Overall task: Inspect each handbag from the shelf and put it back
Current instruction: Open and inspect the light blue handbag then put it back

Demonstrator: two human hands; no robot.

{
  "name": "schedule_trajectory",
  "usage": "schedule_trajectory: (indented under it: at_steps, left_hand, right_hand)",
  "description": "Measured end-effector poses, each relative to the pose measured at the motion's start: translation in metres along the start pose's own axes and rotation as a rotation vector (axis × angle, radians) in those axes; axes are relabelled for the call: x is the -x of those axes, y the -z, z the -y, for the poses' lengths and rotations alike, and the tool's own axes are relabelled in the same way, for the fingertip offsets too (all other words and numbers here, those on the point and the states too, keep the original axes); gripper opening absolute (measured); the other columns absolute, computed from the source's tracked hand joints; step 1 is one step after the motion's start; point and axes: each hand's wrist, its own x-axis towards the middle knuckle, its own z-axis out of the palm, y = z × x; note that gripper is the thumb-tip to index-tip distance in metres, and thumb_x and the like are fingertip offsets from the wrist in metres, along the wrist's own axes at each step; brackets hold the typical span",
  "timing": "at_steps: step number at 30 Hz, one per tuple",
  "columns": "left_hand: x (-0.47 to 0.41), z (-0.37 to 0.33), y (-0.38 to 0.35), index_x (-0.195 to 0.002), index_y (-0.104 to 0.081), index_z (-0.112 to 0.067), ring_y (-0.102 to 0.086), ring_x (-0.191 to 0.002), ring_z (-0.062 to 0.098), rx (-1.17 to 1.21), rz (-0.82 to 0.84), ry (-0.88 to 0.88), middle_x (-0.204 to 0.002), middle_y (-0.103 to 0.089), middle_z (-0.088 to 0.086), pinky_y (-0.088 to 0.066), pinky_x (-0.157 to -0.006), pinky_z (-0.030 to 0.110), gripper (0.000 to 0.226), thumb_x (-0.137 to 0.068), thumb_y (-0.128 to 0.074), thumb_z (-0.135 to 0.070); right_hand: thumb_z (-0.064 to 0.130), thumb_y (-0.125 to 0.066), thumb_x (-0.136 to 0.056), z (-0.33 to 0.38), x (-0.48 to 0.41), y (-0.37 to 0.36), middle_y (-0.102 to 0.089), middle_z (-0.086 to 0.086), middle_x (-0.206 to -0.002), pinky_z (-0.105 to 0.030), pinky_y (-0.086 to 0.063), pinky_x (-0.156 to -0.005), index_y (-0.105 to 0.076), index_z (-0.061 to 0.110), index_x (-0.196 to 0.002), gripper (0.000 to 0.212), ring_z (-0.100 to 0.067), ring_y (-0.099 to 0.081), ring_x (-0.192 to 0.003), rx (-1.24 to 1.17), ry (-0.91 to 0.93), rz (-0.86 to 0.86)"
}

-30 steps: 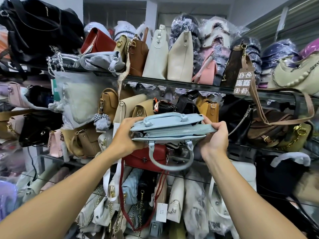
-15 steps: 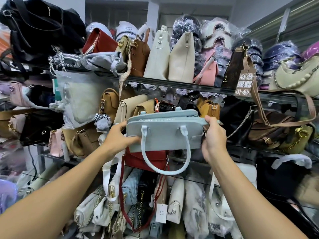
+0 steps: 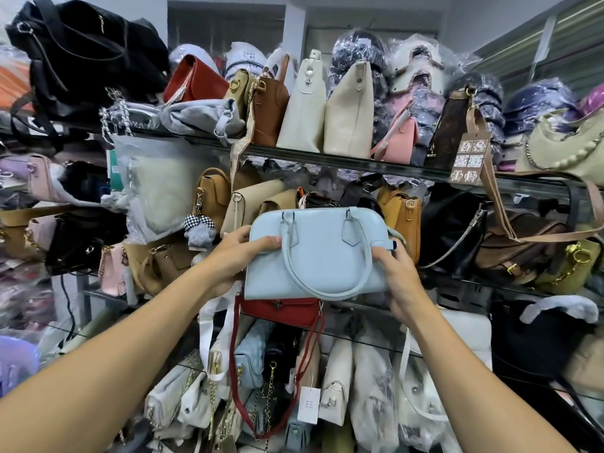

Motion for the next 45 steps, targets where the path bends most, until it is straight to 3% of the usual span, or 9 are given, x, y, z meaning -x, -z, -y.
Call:
schedule_trajectory:
  at_steps: [4, 7, 10, 12, 16, 22, 27, 34, 45]
  left_hand:
    - [0.005, -0.004, 0.001, -0.128, -0.061, -0.025, -0.071, -0.110, 0.028, -0.113, 0.066, 0.089, -0.118, -0.075, 0.004, -0.052, -0.102, 0.053, 0.109, -0.035, -0.091, -0.072]
    - [0.006, -0.007, -0.005, -0.123, -0.068, -0.037, -0.066, -0.117, 0.023, -0.159, -0.004, 0.154, -0.125, -0.072, -0.001, -0.046, -0.108, 0.048, 0.095, -0.048, -0.068, -0.095]
    - [0.007, -0.012, -0.011, -0.109, -0.075, -0.027, -0.075, -0.092, 0.020, -0.113, -0.034, 0.175, -0.103, -0.079, 0.002, -0.055, -0.086, 0.035, 0.069, -0.079, -0.050, -0.085]
    - [0.008, -0.014, -0.013, -0.106, -0.075, -0.026, -0.074, -0.091, 0.021, -0.123, -0.014, 0.166, -0.099, -0.080, 0.003, -0.055, -0.085, 0.035, 0.063, -0.085, -0.048, -0.079]
    - [0.013, -0.016, -0.012, -0.106, -0.076, -0.014, -0.075, -0.091, 0.029, 0.012, -0.026, 0.192, -0.103, -0.078, 0.014, -0.058, -0.088, 0.041, 0.083, -0.086, -0.036, -0.084]
    - [0.017, -0.024, -0.017, -0.121, -0.068, -0.002, -0.072, -0.101, 0.037, 0.315, 0.072, 0.226, -0.118, -0.072, 0.023, -0.055, -0.083, 0.044, 0.107, -0.082, -0.023, -0.091]
    - [0.025, -0.030, -0.019, -0.127, -0.066, -0.002, -0.070, -0.109, 0.036, 0.337, 0.211, 0.196, -0.125, -0.069, 0.022, -0.052, -0.091, 0.046, 0.112, -0.081, -0.019, -0.093]
    - [0.025, -0.029, -0.019, -0.127, -0.067, 0.000, -0.066, -0.116, 0.038, 0.396, 0.227, 0.161, -0.128, -0.067, 0.023, -0.048, -0.100, 0.049, 0.116, -0.077, -0.021, -0.095]
    - [0.016, -0.024, -0.010, -0.126, -0.067, -0.005, -0.066, -0.115, 0.041, 0.436, 0.107, 0.097, -0.125, -0.069, 0.022, -0.048, -0.101, 0.051, 0.108, -0.079, -0.025, -0.092]
  right_hand:
    - [0.020, -0.071, -0.091, -0.013, 0.007, -0.001, -0.077, -0.001, -0.107, -0.032, -0.059, -0.072, -0.067, 0.021, -0.116, 0.025, -0.018, -0.073, -0.091, -0.032, -0.082, -0.001]
    - [0.016, -0.073, -0.087, -0.020, 0.012, -0.001, -0.078, 0.002, -0.097, -0.025, -0.057, -0.066, -0.066, 0.016, -0.115, 0.030, -0.013, -0.073, -0.082, -0.073, -0.096, 0.032]
    - [0.023, -0.075, -0.072, -0.023, 0.012, -0.001, -0.079, 0.001, -0.096, -0.024, -0.057, -0.063, -0.067, 0.015, -0.115, 0.044, -0.011, -0.074, -0.079, -0.106, -0.104, 0.050]
    - [0.027, -0.077, -0.066, -0.025, 0.010, -0.001, -0.079, -0.003, -0.102, -0.027, -0.058, -0.066, -0.067, 0.015, -0.116, 0.052, -0.015, -0.074, -0.084, -0.124, -0.121, 0.047]
    - [0.029, -0.082, -0.058, -0.034, 0.005, 0.004, -0.076, -0.013, -0.116, -0.037, -0.058, -0.077, -0.066, 0.011, -0.127, 0.073, -0.027, -0.072, -0.096, -0.188, -0.154, -0.003]
    - [0.033, -0.079, -0.064, -0.040, -0.001, 0.009, -0.075, -0.014, -0.118, -0.049, -0.052, -0.096, -0.073, 0.015, -0.118, 0.057, -0.031, -0.071, -0.101, -0.359, -0.207, -0.065]
    - [0.045, -0.068, -0.087, -0.046, -0.003, 0.013, -0.075, -0.012, -0.117, -0.042, -0.055, -0.088, -0.073, 0.018, -0.121, 0.044, -0.030, -0.072, -0.096, -0.492, -0.226, -0.122]
    - [0.052, -0.066, -0.087, -0.043, -0.006, 0.012, -0.077, -0.007, -0.103, -0.039, -0.053, -0.079, -0.075, 0.022, -0.097, 0.032, -0.029, -0.072, -0.088, -0.528, -0.207, -0.172]
    - [0.052, -0.060, -0.090, -0.028, -0.005, -0.002, -0.076, -0.010, -0.106, -0.039, -0.052, -0.079, -0.078, 0.025, -0.094, 0.034, -0.033, -0.070, -0.094, -0.503, -0.137, -0.132]
